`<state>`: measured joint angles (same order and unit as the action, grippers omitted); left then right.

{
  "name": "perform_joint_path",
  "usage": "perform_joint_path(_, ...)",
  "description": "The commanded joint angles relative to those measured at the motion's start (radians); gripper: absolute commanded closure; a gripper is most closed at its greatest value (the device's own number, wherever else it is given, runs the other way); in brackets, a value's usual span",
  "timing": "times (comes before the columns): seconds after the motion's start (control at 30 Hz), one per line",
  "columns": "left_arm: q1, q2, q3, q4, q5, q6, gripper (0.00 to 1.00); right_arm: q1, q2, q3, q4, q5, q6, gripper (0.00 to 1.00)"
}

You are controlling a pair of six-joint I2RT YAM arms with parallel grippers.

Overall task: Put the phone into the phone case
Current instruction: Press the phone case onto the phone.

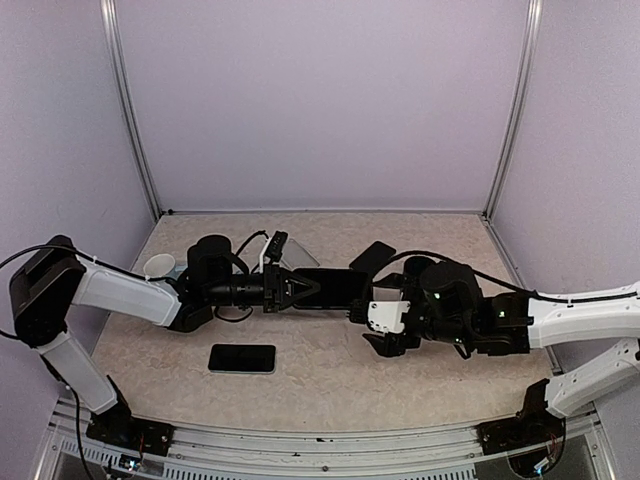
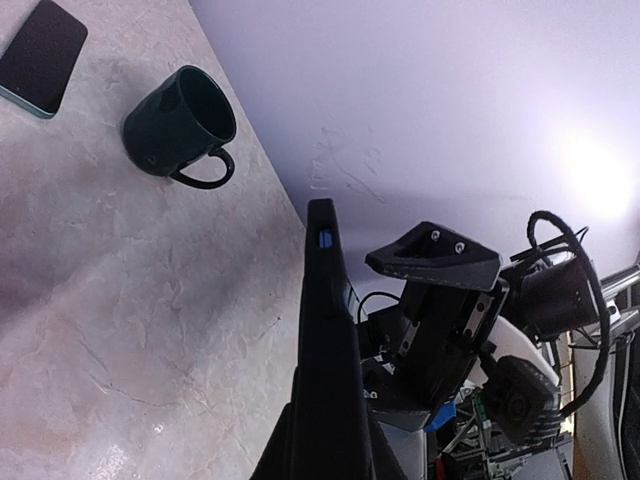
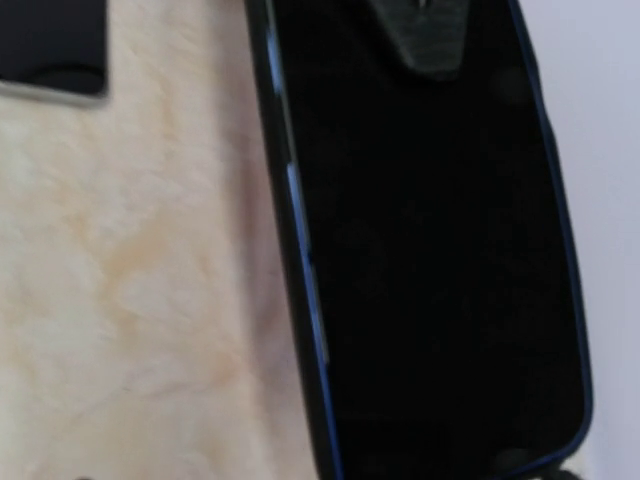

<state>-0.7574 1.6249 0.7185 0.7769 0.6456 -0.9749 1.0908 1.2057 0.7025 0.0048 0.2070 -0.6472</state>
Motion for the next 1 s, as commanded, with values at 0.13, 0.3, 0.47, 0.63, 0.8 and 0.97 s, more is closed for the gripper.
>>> perform_joint_path(0.13,0.012,0.024,0.047,0.166,0.016,-0.131,1.00,0.050,0.067,-0.040,0.218,0.228,-0.126,0.13)
perform_joint_path(0.3,0.012,0.028,0.040,0.177,0.019,-0.151,1.00,0.055,0.126,-0.044,0.301,0.285,-0.173,0.22)
perform_joint_path(0.47,0.012,0.021,0.031,0.187,0.025,-0.163,1.00,0.058,0.151,-0.053,0.395,0.339,-0.224,0.47)
perform_joint_path(0.63,0.012,0.016,0.029,0.203,0.030,-0.177,1.00,0.061,0.166,-0.069,0.462,0.365,-0.278,0.58)
perform_joint_path(0.8,0.013,0.022,0.028,0.217,0.034,-0.190,1.00,0.069,0.172,-0.083,0.499,0.372,-0.312,0.69)
perform_joint_path(0.97,0.013,0.017,0.040,0.110,0.010,-0.104,1.00,0.077,0.151,-0.054,0.384,0.297,-0.277,0.96)
